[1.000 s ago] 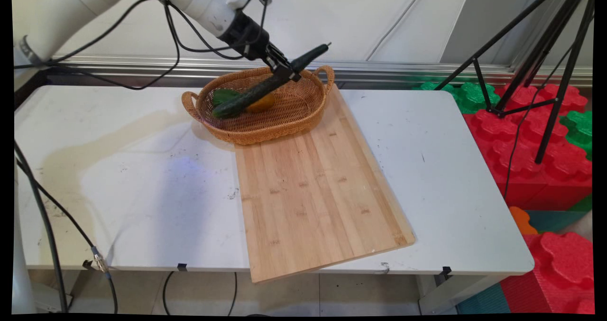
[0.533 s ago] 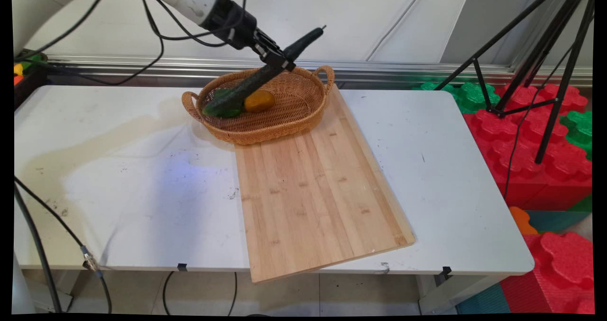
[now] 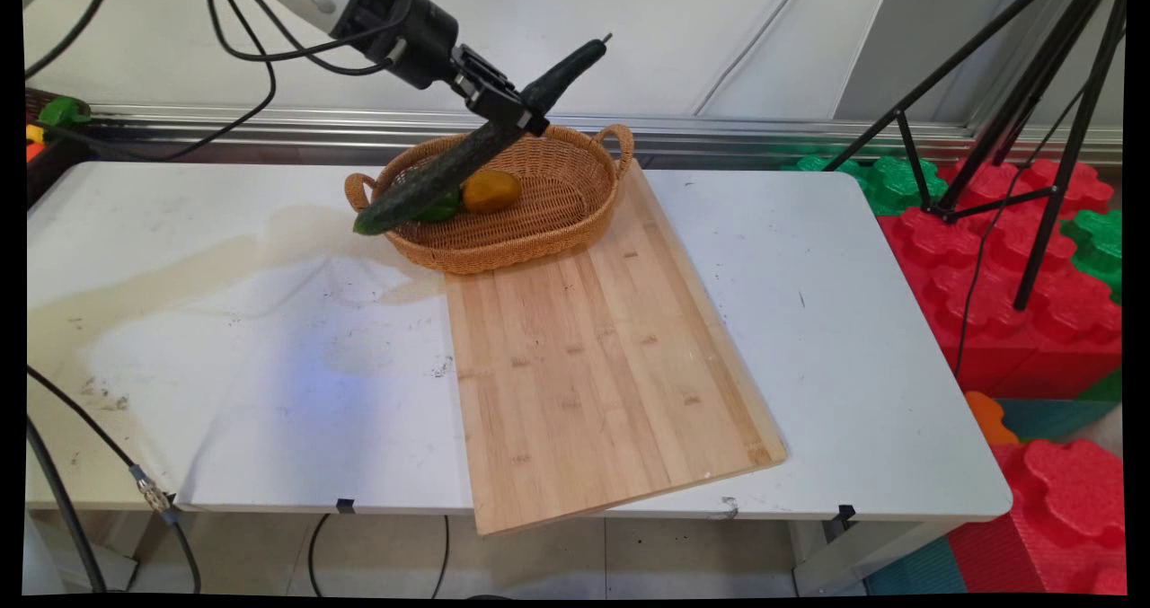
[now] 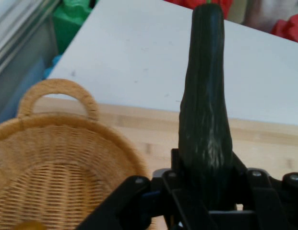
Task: Place the picked object on the cutting board
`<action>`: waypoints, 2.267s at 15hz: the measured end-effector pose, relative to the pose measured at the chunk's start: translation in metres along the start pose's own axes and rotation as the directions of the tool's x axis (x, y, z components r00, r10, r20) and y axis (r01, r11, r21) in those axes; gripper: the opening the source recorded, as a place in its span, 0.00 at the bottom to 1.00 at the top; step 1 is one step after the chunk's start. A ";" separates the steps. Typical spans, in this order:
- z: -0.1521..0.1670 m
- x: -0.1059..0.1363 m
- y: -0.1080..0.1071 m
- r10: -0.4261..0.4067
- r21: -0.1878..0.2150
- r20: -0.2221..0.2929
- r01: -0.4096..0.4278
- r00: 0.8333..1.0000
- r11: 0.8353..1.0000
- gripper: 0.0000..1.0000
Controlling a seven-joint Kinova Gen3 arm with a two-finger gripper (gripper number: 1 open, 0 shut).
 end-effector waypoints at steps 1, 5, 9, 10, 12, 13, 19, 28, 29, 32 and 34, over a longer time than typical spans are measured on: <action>-0.001 0.000 0.005 0.000 -0.008 0.002 0.000 1.000 1.000 0.00; 0.000 -0.004 0.032 0.010 -0.048 0.020 -0.009 1.000 0.999 0.00; 0.015 -0.014 0.062 0.017 -0.083 0.064 -0.011 0.998 0.997 0.00; 0.020 -0.017 0.067 0.015 -0.088 0.074 -0.009 0.997 0.996 0.00; 0.030 -0.021 0.076 0.010 -0.092 0.090 -0.001 0.996 0.996 0.00; 0.035 -0.023 0.078 0.008 -0.091 0.096 0.001 0.995 0.996 0.00; 0.086 -0.040 0.088 0.018 -0.060 0.174 -0.008 0.985 0.998 0.00; 0.172 -0.052 0.071 0.056 -0.004 0.246 -0.056 0.968 0.998 0.00; 0.179 -0.053 0.069 0.056 0.000 0.251 -0.058 0.966 0.998 0.00; 0.197 -0.054 0.067 0.060 0.007 0.259 -0.064 0.964 0.998 0.00; 0.207 -0.055 0.065 0.064 0.012 0.262 -0.070 0.963 0.998 0.00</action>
